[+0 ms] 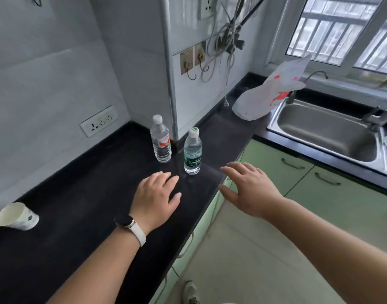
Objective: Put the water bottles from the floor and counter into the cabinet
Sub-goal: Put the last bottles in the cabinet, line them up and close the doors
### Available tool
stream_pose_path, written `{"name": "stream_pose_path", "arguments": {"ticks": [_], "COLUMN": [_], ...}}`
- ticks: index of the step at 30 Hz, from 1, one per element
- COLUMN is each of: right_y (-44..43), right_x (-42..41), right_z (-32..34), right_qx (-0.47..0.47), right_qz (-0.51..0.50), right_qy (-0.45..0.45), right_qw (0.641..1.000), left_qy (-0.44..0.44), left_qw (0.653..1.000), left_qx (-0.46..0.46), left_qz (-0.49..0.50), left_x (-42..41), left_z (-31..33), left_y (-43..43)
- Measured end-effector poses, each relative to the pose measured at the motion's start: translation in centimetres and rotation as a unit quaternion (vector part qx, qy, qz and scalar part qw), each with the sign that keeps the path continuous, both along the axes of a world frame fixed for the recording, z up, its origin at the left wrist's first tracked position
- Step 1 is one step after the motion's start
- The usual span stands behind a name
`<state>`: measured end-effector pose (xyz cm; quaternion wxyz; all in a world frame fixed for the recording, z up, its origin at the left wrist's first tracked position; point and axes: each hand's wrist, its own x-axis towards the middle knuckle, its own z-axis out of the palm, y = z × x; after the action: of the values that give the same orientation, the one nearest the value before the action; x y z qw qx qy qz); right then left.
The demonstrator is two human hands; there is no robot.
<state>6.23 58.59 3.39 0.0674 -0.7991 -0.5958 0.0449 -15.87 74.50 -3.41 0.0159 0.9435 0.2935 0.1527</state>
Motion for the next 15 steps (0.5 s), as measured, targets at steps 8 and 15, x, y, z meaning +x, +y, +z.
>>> {"name": "stream_pose_path", "arguments": {"ticks": [8, 15], "right_y": [5.5, 10.9], "right_x": [2.8, 6.1], "right_z": [-2.2, -6.6], "right_qx": [-0.001, -0.013], "right_qz": [-0.028, -0.050], "right_qy": [0.084, 0.212], "right_qw": [0.996, 0.976], "left_qy": [0.023, -0.062], "left_qw": [0.998, 0.955], "left_qx": [-0.031, -0.196], "left_qz": [0.058, 0.212], "left_x": [2.3, 6.8], "left_z": [-1.5, -3.4], "left_y": [5.6, 9.4]}}
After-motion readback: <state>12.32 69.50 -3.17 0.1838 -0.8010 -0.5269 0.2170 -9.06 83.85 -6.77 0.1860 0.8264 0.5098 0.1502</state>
